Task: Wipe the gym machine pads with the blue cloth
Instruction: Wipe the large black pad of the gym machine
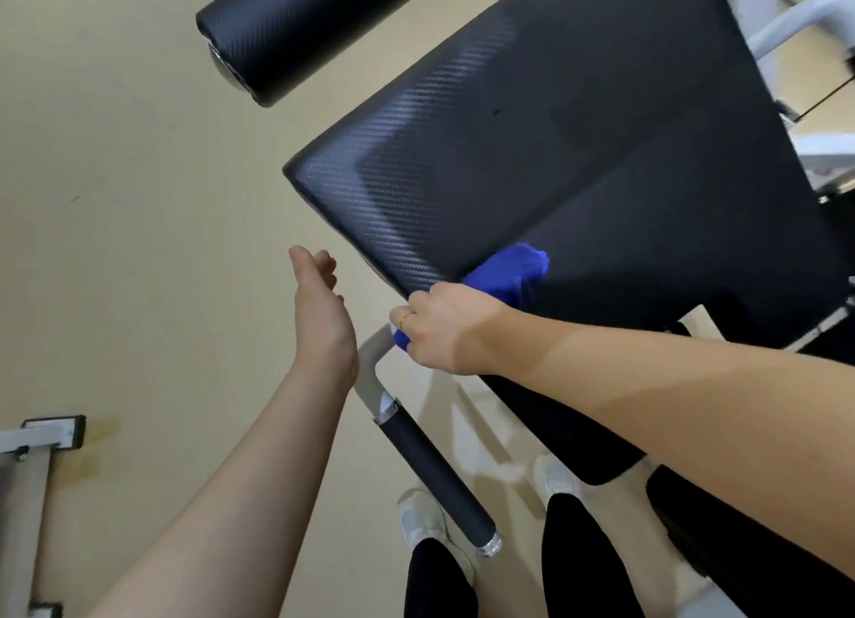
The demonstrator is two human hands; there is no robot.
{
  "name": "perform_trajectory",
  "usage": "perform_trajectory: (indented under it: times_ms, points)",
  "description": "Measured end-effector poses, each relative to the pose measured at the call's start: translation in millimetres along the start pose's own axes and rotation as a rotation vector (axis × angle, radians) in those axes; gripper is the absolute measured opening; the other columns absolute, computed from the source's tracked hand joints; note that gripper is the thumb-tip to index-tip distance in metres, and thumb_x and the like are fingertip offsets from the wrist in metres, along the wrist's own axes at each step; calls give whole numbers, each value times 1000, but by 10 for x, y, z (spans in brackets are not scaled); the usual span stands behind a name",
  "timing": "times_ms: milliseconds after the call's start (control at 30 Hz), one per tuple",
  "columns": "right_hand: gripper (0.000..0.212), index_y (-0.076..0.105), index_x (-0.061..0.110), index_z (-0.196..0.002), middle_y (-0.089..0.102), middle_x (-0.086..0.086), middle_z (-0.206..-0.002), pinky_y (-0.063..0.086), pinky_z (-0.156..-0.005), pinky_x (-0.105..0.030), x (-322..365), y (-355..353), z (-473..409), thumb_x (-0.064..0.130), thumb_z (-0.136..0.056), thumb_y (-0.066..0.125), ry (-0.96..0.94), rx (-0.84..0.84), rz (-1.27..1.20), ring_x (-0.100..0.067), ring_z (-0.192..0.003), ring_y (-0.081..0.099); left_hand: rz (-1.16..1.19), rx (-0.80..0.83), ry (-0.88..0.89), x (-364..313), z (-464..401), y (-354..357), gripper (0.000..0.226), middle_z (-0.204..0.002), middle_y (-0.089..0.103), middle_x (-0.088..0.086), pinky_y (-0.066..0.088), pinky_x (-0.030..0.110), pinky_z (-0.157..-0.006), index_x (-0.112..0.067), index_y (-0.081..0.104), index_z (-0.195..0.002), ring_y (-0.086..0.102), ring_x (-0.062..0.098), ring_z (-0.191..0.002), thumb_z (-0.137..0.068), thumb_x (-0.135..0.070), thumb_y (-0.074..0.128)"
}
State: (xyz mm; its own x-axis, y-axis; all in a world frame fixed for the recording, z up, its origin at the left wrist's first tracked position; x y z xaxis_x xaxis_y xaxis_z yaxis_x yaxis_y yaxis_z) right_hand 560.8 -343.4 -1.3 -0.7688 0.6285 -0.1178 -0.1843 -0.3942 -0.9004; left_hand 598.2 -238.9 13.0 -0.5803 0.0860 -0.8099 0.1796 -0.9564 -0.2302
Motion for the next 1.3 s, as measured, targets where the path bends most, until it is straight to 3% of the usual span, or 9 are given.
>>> perform_trajectory:
  times_ms: [300,433,500,567,667,767,900,1100,1300]
  points:
    - [6,69,10,-83,60,-6,-91,27,-56,-30,171,87,156,12,-79,64,130,-102,-25,-23,-74,56,-19,24,29,66,90,38,60,-143,45,-3,22,33,-114,-16,46,-135,37,10,-133,-96,-52,18]
    - [23,65,8,-100,50,-9,-109,31,-62,-33,450,391,520,2,-88,46,-41,278,-90,-27,-90,52,-22,-3,29,83,93,-39,60,-143,45,-2,21,35,-115,-14,45,-136,37,11,-133,-97,-51,17]
    - [18,66,9,-93,53,-8,-105,31,-59,-31,400,309,490,2,-85,52,-63,302,-2,-26,-84,54,-6,7,37,58,117,-18,59,-142,46,-2,22,34,-115,-14,44,-136,37,11,-133,-98,-50,16]
    - [15,70,12,-76,60,-5,-88,29,-53,-28,223,137,259,2,-76,58,13,38,51,-21,-69,56,1,13,56,33,128,3,58,-140,47,-3,27,31,-112,-15,45,-136,38,11,-132,-98,-49,17]
    - [23,66,12,-106,54,-8,-112,34,-62,-32,-10,-100,-84,9,-90,49,91,-70,80,-27,-92,53,56,14,41,1,154,-28,55,-133,49,-5,50,11,-79,-14,47,-132,40,10,-126,-99,-46,18]
    - [23,64,13,-108,52,-9,-112,35,-63,-32,18,-71,-120,12,-87,54,119,-25,60,-27,-92,53,56,-27,62,19,107,-128,55,-135,51,-1,37,27,-106,-14,49,-130,42,12,-128,-98,-46,18]
    - [9,68,18,-59,59,0,-72,25,-48,-25,95,83,-54,16,-56,76,80,-97,113,-18,-56,52,71,-66,79,-80,55,-175,54,-135,52,1,26,39,-114,-14,50,-128,44,12,-126,-99,-46,18]
    - [18,63,17,-103,45,-7,-121,32,-64,-31,-289,-428,-371,15,-87,54,227,-275,43,-25,-100,48,-25,58,114,-179,37,-160,55,-148,38,-7,21,33,-116,-20,39,-141,33,6,-136,-99,-46,15]
    - [22,58,14,-109,37,-9,-133,29,-61,-29,-609,-803,-742,11,-93,42,435,-426,-198,-29,-111,41,131,-65,12,-282,-17,-240,56,-143,45,-5,26,36,-115,-17,45,-137,40,10,-131,-99,-47,18]
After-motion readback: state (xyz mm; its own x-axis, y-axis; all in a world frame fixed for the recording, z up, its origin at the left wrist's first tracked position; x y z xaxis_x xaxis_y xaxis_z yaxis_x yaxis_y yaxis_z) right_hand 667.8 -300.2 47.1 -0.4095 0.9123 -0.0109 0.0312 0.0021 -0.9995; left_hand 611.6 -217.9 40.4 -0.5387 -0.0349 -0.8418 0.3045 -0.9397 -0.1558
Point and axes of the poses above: each hand's wrist, its own z-axis away from the middle knuckle, its own y-axis out of the palm, x = y × z, the point moved 3 cm from there along -z, towards the middle knuckle
